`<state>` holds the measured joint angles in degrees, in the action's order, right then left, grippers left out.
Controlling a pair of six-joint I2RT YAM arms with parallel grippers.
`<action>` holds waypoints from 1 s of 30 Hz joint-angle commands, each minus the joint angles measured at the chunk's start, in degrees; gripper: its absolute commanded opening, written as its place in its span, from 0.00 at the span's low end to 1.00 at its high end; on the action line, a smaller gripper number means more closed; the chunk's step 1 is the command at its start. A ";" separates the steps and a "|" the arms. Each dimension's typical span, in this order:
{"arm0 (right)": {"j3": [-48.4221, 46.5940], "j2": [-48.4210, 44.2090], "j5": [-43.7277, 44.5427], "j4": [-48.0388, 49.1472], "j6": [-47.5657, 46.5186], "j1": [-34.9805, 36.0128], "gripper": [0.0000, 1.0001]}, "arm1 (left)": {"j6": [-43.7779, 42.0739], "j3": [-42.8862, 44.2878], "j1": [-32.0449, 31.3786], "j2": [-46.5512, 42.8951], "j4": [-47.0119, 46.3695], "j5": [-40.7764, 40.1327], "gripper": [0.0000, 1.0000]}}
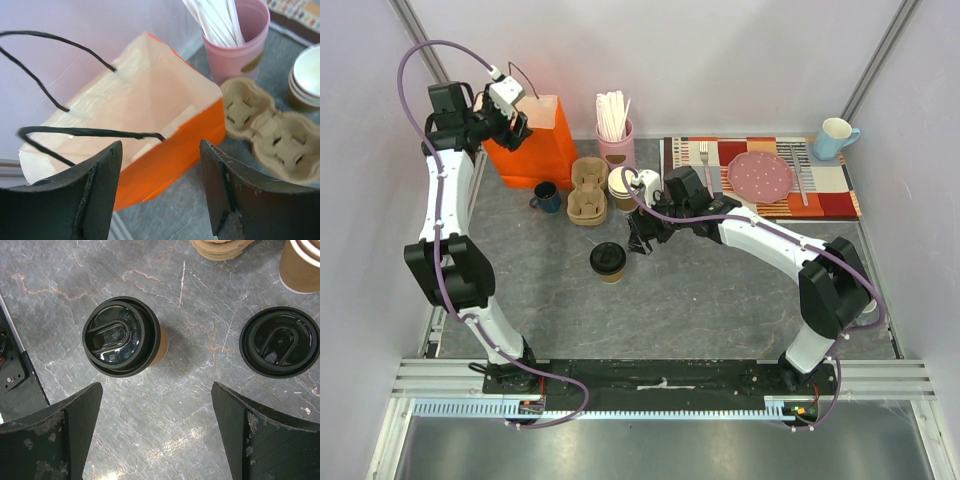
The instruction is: Pack the takeout coffee
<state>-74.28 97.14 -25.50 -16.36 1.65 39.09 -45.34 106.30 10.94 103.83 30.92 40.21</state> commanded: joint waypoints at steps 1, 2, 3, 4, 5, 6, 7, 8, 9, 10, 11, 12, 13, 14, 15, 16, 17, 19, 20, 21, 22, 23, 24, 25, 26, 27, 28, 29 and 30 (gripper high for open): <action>-2.62 1.21 -1.84 2.12 0.81 -0.07 0.98 | 20.27 2.24 0.49 -0.48 -10.86 0.05 0.68; -2.71 1.21 -1.84 2.12 0.90 -0.15 0.98 | 21.77 2.33 0.40 -0.04 -12.10 -0.13 0.67; -2.89 1.12 -1.92 2.12 0.99 -0.16 0.98 | 24.22 2.24 0.31 0.40 -14.02 -0.82 0.66; -2.89 0.94 -1.93 2.12 1.07 -0.16 0.98 | 25.47 2.24 0.05 0.67 -14.74 -1.44 0.65; -2.80 0.77 -1.84 2.21 1.07 -0.16 0.98 | 26.44 2.33 0.13 1.28 -15.53 -2.06 0.65; -2.63 0.42 -1.75 2.12 0.99 -0.16 0.98 | 28.01 2.33 0.13 1.37 -16.58 -2.50 0.63; -2.54 0.24 -1.75 2.12 0.99 -0.16 0.98 | 28.38 2.24 -0.13 1.46 -16.94 -2.41 0.62; -2.36 0.07 -1.66 2.21 0.99 -0.16 0.98 | 28.81 2.16 -0.13 1.46 -17.38 -2.33 0.61; -2.01 -0.11 -1.58 2.12 0.99 -0.16 0.98 | 29.25 1.98 -0.22 1.46 -17.73 -2.50 0.57; -1.92 -0.20 -1.49 2.12 1.07 -0.16 0.98 | 29.43 1.81 -0.56 1.46 -18.60 -2.94 0.52; -1.83 -0.20 -1.49 2.03 0.99 -0.16 0.98 | 29.70 1.72 -0.74 1.46 -19.05 -3.38 0.46; -1.83 -0.29 -1.49 2.03 1.07 -0.16 0.98 | 30.74 1.63 -0.83 1.55 -19.66 -4.77 0.31; -1.83 -0.20 -1.57 2.03 1.25 -0.16 0.98 | 31.36 1.54 -0.92 1.64 -20.80 -5.31 0.24; -1.83 -0.29 -1.57 2.03 1.34 -0.16 0.98 | 32.59 1.54 -1.01 1.64 -21.24 -5.66 0.16; -1.92 -0.37 -1.57 2.03 1.43 -0.16 0.98 | 33.29 1.54 -0.92 1.46 -21.77 -6.53 0.02; -1.92 -0.55 -1.57 2.03 1.51 -0.16 0.98 | 33.82 1.71 -0.92 1.37 -22.82 -6.98 0.02; -1.83 -0.64 -1.57 2.03 1.60 -0.16 0.98 | 34.70 1.80 -0.92 1.11 -23.18 -7.51 0.02; -1.66 -0.99 -1.57 2.03 1.86 -0.16 0.98 | 35.14 2.07 -0.83 0.41 -24.49 -8.12 0.02; -1.66 -0.99 -1.49 2.03 1.87 -0.16 0.98 | 35.23 2.42 -0.92 0.23 -25.54 -9.08 0.02; -1.48 -1.08 -1.57 2.03 1.87 -0.16 0.98 | 35.15 3.46 -0.92 -0.03 -26.08 -9.70 0.02; -1.39 -1.17 -1.49 2.03 1.87 -0.16 0.98 | 34.89 4.08 -0.92 -0.21 -26.43 -10.14 0.02; -1.39 -1.34 -1.40 2.03 2.13 -0.16 0.98 | 33.84 4.61 -0.92 -0.38 -27.30 -10.93 0.02; -1.39 -1.34 -1.40 2.03 2.13 -0.16 0.98 | 33.31 5.57 -1.01 -0.65 -27.92 -11.29 0.02; -1.39 -1.52 -1.40 2.12 2.30 -0.16 0.98 | 32.78 6.02 -1.01 -1.08 -28.28 -11.64 0.02; -1.39 -1.69 -1.40 2.12 2.57 -0.16 0.98 | 31.82 6.55 -1.01 -1.26 -28.63 -11.82 0.02; -1.39 -1.78 -1.40 2.21 2.74 -0.07 0.98 | 31.37 7.33 -1.01 -1.52 -29.33 -11.99 0.02; -1.39 -1.78 -1.40 2.38 2.83 -0.15 0.98 | 31.19 7.78 -0.92 -1.79 -29.77 -11.99 0.02; -1.31 -2.22 -1.40 2.47 2.83 -0.16 0.98 | 30.67 8.22 -1.01 -2.31 -30.04 -11.73 0.02; -1.39 -2.31 -1.31 2.56 3.01 -0.16 0.98 | 30.49 9.09 -1.01 -2.67 -30.73 -11.47 0.02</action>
<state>-74.35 97.76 -26.06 -16.36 3.68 39.09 -13.17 110.72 10.04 105.23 6.42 29.85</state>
